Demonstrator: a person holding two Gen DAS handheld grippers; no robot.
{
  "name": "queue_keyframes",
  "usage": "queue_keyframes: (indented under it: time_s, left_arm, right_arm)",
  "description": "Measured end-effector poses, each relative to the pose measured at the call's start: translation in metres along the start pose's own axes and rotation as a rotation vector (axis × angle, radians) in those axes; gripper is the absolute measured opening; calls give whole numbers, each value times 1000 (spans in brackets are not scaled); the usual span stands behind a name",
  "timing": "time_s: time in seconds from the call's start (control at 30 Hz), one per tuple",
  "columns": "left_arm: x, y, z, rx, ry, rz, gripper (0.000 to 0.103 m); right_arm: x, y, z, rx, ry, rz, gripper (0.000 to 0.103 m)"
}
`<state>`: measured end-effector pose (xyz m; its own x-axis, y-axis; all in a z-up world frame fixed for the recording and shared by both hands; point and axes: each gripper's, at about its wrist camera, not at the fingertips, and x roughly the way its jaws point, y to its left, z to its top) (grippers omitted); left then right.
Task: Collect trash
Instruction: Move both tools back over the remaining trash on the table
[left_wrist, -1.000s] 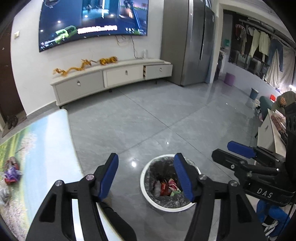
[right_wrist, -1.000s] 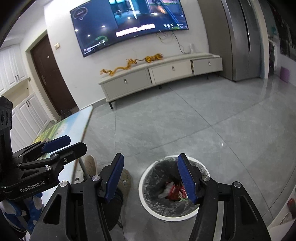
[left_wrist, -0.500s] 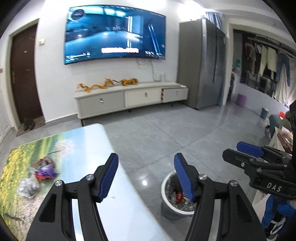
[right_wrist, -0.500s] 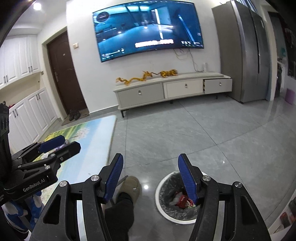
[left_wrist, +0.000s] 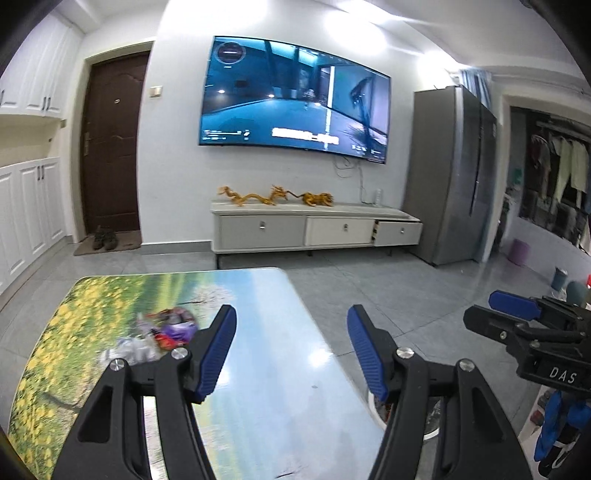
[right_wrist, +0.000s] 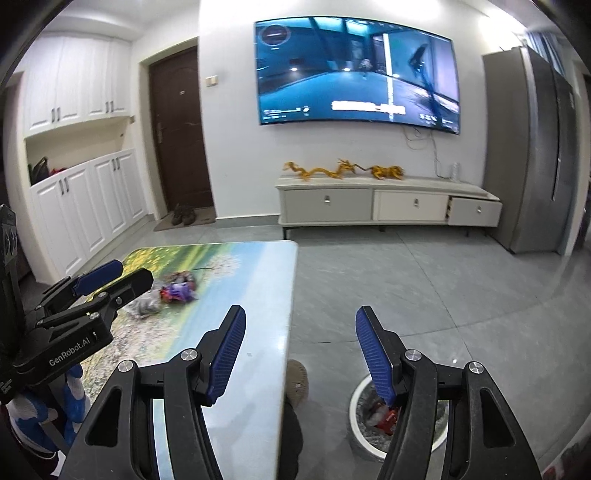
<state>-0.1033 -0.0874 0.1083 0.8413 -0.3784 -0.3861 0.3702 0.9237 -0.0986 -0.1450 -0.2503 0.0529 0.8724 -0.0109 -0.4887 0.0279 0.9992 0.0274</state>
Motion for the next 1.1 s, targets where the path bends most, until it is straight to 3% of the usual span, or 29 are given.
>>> queue_keyframes:
  time_s: [0.2, 0.47, 0.57, 0.63, 0.9, 1.1]
  left_arm:
    - [-15, 42, -14, -28, 14, 38, 61]
    - [-18, 113, -42, -85, 75, 162, 61]
    - [-14, 146, -53, -117, 115, 197, 75]
    - [-11, 162, -58, -119, 127, 216, 76]
    - [39, 198, -58, -94, 216, 241, 81]
    - [95, 212, -52, -64, 276, 216, 82]
  right_arm:
    - [7, 33, 7, -54, 5, 65, 62]
    - [34, 55, 19, -84, 25, 137, 62]
    - [52, 62, 24, -87, 45, 162, 62]
    - [67, 65, 23, -89, 65, 183, 62]
    - [142, 84, 23, -104, 158, 270, 62]
    - [207, 108, 28, -126, 217, 336, 62]
